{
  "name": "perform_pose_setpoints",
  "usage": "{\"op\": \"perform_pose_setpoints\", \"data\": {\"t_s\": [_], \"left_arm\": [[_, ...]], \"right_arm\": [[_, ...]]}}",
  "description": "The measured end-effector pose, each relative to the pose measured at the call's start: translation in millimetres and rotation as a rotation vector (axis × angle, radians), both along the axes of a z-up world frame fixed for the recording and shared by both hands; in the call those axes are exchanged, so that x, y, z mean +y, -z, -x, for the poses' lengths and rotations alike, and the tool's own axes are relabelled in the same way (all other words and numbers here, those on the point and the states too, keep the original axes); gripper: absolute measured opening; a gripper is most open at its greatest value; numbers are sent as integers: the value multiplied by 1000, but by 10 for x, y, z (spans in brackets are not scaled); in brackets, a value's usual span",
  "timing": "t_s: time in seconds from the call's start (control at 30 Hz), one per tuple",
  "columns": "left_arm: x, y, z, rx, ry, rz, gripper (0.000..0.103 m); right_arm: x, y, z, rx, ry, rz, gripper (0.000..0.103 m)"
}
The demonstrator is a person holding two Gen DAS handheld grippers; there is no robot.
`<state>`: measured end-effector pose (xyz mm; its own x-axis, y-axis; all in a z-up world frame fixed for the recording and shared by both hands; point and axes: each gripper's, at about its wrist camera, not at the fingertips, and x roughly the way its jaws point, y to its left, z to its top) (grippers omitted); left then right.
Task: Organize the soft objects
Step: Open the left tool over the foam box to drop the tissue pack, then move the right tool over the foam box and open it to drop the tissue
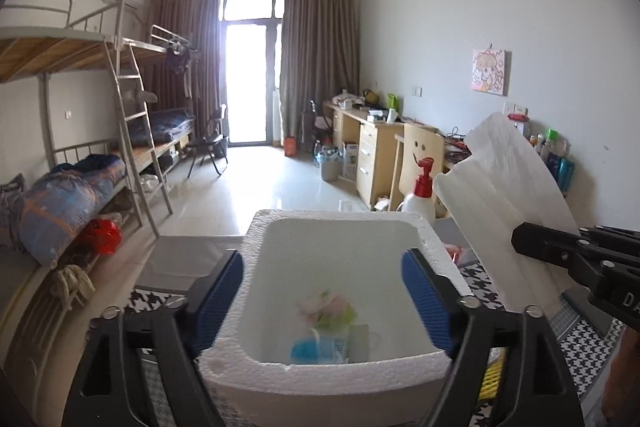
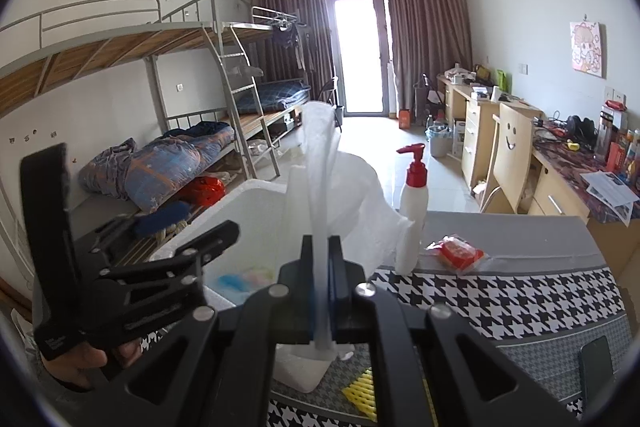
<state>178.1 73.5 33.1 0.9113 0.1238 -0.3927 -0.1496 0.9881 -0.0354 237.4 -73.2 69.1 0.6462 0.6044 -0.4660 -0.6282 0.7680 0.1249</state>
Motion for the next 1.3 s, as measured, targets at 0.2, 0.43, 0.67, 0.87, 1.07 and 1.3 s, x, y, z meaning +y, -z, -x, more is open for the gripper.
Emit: {"op": "perform_pose_setpoints", "data": {"t_s": [0.2, 0.43, 0.67, 0.87, 1.07, 1.3], "left_arm": [[83, -58, 123, -34, -41, -7, 101], [123, -83, 145, -41, -51, -16, 102], [206, -78, 198, -41, -79, -6, 102], [260, -73, 234, -42, -99, -8, 102], [349, -76, 328, -49, -112, -5, 102], [451, -36, 401, -53, -128, 19, 102]], "right_arm": [[41, -37, 16, -9, -8, 2, 7], [136, -41, 4, -11, -24, 13, 7], [234, -44, -4, -12, -46, 24, 7], [317, -46, 6, -13, -66, 28, 7], [398, -38, -14, -4, -77, 32, 7], [521, -12, -34, 9, -84, 50, 7]]}}
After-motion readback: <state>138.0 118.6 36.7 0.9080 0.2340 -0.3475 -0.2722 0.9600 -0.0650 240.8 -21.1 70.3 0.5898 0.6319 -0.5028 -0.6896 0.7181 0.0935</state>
